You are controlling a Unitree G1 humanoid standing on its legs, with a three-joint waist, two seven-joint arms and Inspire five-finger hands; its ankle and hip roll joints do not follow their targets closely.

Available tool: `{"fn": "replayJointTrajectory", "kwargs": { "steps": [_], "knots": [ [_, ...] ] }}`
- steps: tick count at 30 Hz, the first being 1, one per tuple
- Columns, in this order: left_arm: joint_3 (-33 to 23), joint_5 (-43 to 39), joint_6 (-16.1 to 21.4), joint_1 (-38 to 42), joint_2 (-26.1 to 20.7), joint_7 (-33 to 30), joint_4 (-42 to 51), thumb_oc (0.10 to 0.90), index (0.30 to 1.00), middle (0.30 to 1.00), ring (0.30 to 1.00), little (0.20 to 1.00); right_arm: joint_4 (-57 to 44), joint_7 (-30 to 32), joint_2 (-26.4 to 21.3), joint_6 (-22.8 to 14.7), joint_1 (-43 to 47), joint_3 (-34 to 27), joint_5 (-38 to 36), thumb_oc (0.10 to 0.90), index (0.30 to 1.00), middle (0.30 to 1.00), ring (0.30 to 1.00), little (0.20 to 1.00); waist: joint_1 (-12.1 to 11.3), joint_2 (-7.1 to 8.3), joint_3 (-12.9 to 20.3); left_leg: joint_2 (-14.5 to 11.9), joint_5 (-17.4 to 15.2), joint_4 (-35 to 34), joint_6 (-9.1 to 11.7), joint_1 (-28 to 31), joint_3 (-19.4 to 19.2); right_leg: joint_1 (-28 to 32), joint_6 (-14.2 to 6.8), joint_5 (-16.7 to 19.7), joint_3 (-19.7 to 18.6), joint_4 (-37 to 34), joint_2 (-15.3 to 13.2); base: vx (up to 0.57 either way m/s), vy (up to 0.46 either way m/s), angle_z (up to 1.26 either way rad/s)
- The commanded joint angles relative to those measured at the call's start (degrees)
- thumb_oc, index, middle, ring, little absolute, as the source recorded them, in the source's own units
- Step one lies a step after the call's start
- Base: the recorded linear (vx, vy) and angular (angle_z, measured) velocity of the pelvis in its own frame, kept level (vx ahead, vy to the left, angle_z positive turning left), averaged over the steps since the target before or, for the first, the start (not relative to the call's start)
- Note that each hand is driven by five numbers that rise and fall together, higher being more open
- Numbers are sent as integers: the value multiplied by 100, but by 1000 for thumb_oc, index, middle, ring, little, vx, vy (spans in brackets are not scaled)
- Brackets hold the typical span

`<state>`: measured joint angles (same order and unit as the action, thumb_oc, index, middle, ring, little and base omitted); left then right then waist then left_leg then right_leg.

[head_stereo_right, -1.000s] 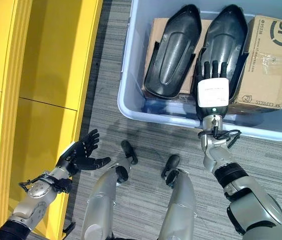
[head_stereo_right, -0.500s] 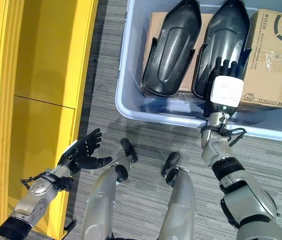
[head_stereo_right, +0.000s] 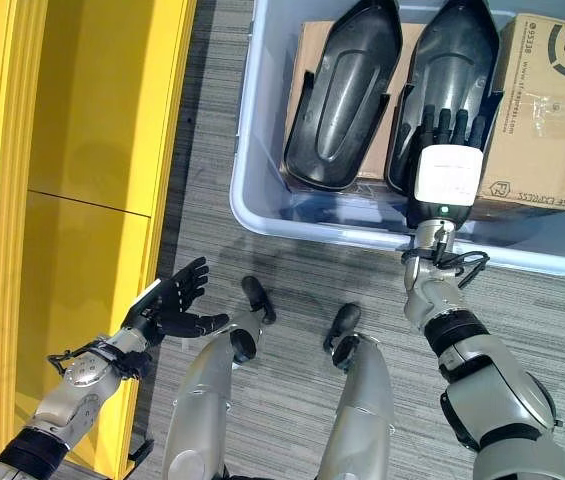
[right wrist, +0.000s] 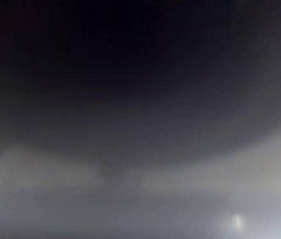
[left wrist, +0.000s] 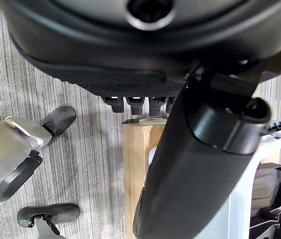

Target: Move parts from the plastic box to the shelf.

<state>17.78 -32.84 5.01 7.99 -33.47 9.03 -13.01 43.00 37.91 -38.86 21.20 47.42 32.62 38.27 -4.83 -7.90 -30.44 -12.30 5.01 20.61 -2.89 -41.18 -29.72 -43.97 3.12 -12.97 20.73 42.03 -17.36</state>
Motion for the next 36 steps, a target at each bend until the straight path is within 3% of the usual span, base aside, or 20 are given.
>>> {"fn": "replayJointTrajectory", "kwargs": {
  "steps": [1, 7, 11, 14, 17, 20, 23, 28, 29, 33, 36],
  "knots": [
    [-15, 127, 397, 22, -8, 5, 190, 900, 1000, 1000, 1000, 1000, 429, -471, -186, 164, -8, 286, 494, 900, 1000, 1000, 1000, 1000, -96, -186, 65, -606, -972, 489, 880, 152, 473, -239, -665, -53, 205, 51, -350, 0, 0, 0],
    [-31, 22, 431, 33, -65, 226, 104, 900, 1000, 1000, 1000, 1000, 634, -853, -256, 35, 218, 661, 422, 900, 1000, 1000, 1000, 1000, -177, -203, 65, -619, -968, 530, 878, 108, 511, -252, -671, -49, 256, 82, -411, -1, -5, 0],
    [-113, -344, 409, -37, 23, 325, 86, 900, 1000, 1000, 1000, 1000, 839, -966, -187, -86, 107, 651, -1045, 900, 1000, 1000, 1000, 1000, -209, -201, 65, -633, -968, 542, 870, 96, 539, -245, -668, -86, 284, 132, -445, 2, -5, 1],
    [-160, -213, 359, 6, 43, 191, 241, 900, 1000, 1000, 1000, 1000, 1055, -497, 98, -364, 7, 185, -2451, 900, 1000, 1000, 1000, 1000, -205, -224, 65, -626, -965, 546, 861, 55, 541, -307, -653, -90, 249, 190, -457, 0, 0, 0],
    [-194, -234, 262, 19, 41, 161, 299, 900, 1000, 1000, 1000, 1000, 1194, -166, 244, -375, -8, -194, -2698, 900, 1000, 1000, 1000, 1000, -209, -241, 65, -601, -975, 556, 854, 49, 554, -323, -647, -96, 234, 228, -449, 0, 0, 0],
    [-148, -180, 211, 43, 90, 210, 279, 900, 1000, 1000, 1000, 1000, 1266, 61, 352, -1020, -47, -528, -3191, 900, 1000, 1000, 1000, 1000, -201, -254, 65, -576, -975, 551, 858, 41, 571, -321, -635, -101, 230, 230, -424, 0, 0, 0],
    [-64, -152, 231, 75, 139, 112, 277, 900, 1000, 1000, 1000, 1000, 1184, 161, 428, -1194, -44, -723, -3016, 900, 1000, 1000, 1000, 1000, -174, -272, 65, -549, -984, 529, 862, 24, 571, -344, -627, -106, 211, 215, -402, 6, 32, -4],
    [79, -180, 308, 163, 213, 32, 167, 900, 1000, 1000, 1000, 1000, 1159, -56, 486, -926, -6, -701, -2374, 900, 1000, 1000, 1000, 1000, -136, -291, 65, -549, -1002, 554, 856, 11, 525, -380, -613, -124, 176, 229, -387, 2, 17, -5],
    [143, -150, 353, 227, 233, -22, 78, 900, 1000, 1000, 1000, 1000, 1218, -339, 421, -558, 128, -437, -1279, 900, 1000, 1000, 1000, 1000, -144, -310, 65, -539, -987, 543, 859, 4, 509, -402, -617, -97, 186, 202, -394, 0, 0, 0],
    [193, -139, 481, 275, 169, 77, -66, 900, 1000, 1000, 1000, 1000, 1342, -1150, 260, -174, 370, 275, -69, 900, 1000, 1000, 1000, 1000, -196, -307, 65, -568, -984, 569, 870, -32, 506, -416, -629, -77, 248, 190, -445, -9, -26, 1],
    [182, -114, 497, 317, 152, 183, -113, 900, 1000, 1000, 1000, 1000, 1382, -1429, 212, -67, 513, 575, -6, 900, 1000, 1000, 1000, 1000, -227, -311, 65, -575, -977, 564, 870, -61, 512, -433, -628, -65, 271, 174, -463, -11, -39, 2]
  ]
}}
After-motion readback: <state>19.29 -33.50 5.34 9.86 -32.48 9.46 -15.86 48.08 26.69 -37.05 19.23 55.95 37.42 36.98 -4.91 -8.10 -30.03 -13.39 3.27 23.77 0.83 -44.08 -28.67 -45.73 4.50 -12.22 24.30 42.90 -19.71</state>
